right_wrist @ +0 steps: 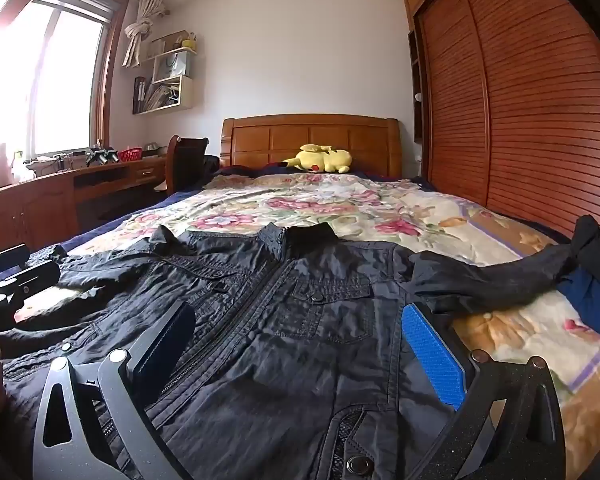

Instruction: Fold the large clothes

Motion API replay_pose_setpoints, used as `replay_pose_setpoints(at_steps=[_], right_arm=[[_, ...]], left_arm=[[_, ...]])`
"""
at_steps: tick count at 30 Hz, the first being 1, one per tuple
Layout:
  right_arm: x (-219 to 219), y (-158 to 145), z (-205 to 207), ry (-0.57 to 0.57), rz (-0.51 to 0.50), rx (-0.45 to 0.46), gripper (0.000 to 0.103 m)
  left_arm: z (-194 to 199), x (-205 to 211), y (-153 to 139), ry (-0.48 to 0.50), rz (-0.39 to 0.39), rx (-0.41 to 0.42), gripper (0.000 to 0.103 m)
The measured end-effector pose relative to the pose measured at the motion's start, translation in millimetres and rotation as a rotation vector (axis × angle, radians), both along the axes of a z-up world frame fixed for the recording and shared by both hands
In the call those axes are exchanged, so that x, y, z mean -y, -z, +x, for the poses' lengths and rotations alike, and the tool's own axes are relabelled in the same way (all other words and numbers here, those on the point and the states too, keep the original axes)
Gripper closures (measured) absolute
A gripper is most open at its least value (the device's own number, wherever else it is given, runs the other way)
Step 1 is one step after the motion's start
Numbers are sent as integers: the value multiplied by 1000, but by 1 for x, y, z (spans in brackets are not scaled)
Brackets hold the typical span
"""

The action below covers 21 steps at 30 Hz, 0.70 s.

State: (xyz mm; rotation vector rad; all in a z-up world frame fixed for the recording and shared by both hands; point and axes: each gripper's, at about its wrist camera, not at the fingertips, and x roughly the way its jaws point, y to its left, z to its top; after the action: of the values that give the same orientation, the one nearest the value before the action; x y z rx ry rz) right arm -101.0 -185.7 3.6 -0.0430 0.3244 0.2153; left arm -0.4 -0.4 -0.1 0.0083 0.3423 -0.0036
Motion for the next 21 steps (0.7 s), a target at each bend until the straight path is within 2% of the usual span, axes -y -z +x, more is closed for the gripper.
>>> replay_pose_setpoints(at_steps=[21], right_arm=[[0,-1,-1,2,6,-2,0]], left_arm=[[0,-3,-1,-6,-5,-3,0]])
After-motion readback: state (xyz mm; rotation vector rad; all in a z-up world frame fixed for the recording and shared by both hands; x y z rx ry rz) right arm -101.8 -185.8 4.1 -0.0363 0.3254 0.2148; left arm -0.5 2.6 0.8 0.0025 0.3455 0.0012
